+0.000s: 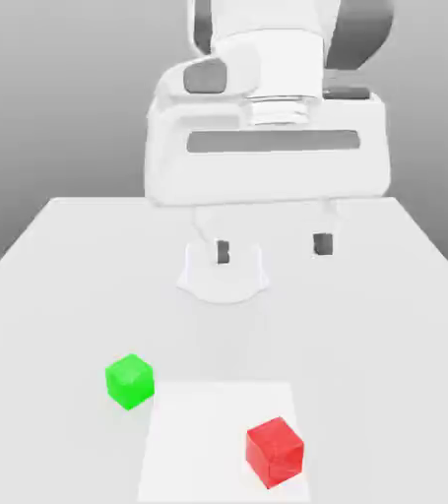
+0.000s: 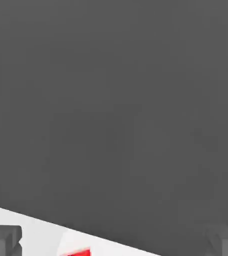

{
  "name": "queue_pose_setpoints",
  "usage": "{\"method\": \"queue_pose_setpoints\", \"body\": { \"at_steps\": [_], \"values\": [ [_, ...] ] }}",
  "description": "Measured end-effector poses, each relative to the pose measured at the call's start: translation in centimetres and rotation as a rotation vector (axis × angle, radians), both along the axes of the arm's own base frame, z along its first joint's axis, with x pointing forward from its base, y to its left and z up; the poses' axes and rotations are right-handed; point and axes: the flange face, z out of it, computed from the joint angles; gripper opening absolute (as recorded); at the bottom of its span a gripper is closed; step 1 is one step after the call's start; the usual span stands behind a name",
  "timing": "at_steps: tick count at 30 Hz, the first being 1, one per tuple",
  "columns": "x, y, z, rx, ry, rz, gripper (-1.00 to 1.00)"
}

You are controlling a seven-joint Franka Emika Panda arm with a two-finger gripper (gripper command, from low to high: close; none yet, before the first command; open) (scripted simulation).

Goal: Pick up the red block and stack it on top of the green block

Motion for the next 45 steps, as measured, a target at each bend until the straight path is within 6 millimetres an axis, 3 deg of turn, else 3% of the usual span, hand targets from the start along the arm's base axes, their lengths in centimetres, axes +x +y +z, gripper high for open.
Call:
{"method": "queue_pose_setpoints", "body": {
  "at_steps": [8, 13, 14, 21, 26, 28, 32, 37, 39, 45],
  "values": [
    [-2.5, 1.7, -15.5, -0.056, 0.233, 0.157, 0.00],
    [-3.0, 1.7, -22.1, -0.062, 0.258, 0.173, 0.00],
    [-3.0, 1.7, -23.1, -0.062, 0.259, 0.174, -1.00],
    [-3.1, 1.7, -23.2, -0.062, 0.260, 0.174, -1.00],
    [-3.1, 1.6, -17.9, -0.062, 0.260, 0.171, -1.00],
    [-4.1, -1.7, -16.5, -0.057, 0.262, 0.063, -1.00],
    [-8.6, -12.0, -14.6, -0.021, 0.266, -0.291, -1.00],
    [-15.6, -17.2, -13.4, 0.038, 0.267, -0.617, -1.00],
    [-16.7, -18.0, -14.4, 0.052, 0.266, -0.673, -1.00],
    [-17.0, -18.2, -19.3, 0.057, 0.266, -0.691, -1.00]
  ]
}}
